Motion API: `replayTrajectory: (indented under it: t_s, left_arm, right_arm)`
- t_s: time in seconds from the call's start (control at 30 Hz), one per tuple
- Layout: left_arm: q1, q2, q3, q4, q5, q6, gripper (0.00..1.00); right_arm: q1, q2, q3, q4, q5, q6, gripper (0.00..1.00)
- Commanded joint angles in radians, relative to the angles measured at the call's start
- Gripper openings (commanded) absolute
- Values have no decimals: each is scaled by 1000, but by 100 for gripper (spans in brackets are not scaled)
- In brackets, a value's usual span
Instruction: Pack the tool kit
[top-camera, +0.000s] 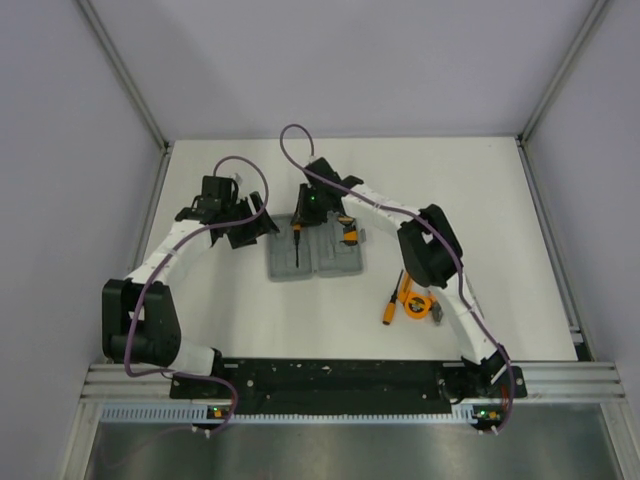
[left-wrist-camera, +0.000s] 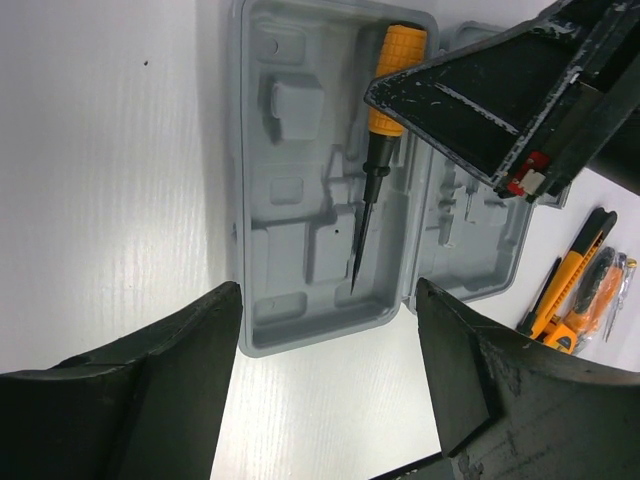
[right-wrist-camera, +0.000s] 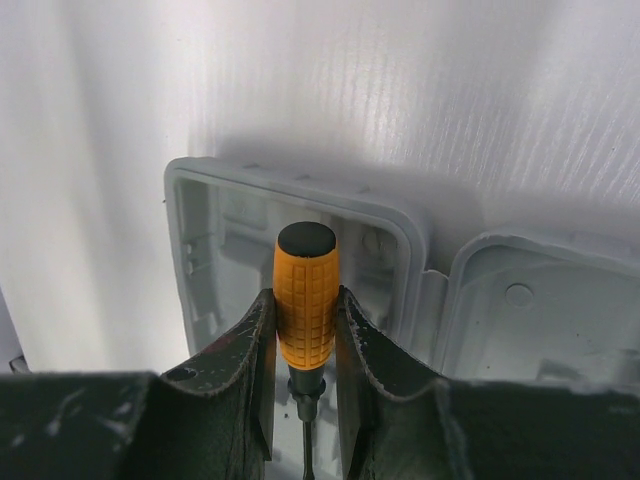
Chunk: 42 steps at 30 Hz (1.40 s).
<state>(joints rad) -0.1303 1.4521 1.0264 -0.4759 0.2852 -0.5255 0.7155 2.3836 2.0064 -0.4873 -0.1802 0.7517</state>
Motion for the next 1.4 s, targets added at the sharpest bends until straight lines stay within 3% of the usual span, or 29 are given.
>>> replayTrajectory:
  t_s: [0.0, 0.2, 0.47, 0.67, 0.9, 1.07, 1.37]
  left_arm:
    - [6, 5, -3, 17, 11, -5, 74]
    - [6, 5, -5, 16, 11, -5, 74]
    - [6, 5, -3, 17, 12, -7, 74]
    - [6, 5, 6, 17, 15, -14, 74]
    - [6, 25, 32, 29, 37, -45, 73]
    - [6, 60, 67, 88, 104, -79, 69]
    - [-9, 186, 119, 276, 204, -120, 54]
  right_arm:
    - [21, 35, 69, 18, 57, -18, 8]
    - [33, 42, 61, 18, 110, -46, 12]
    - [42, 22, 60, 7, 162, -69, 36]
    - [55, -41, 55, -10, 234, -91, 43]
    - [61, -80, 48, -23, 286, -112, 42]
    - [67, -106, 32, -28, 334, -133, 30]
    - [68, -202, -70, -28, 340, -158, 33]
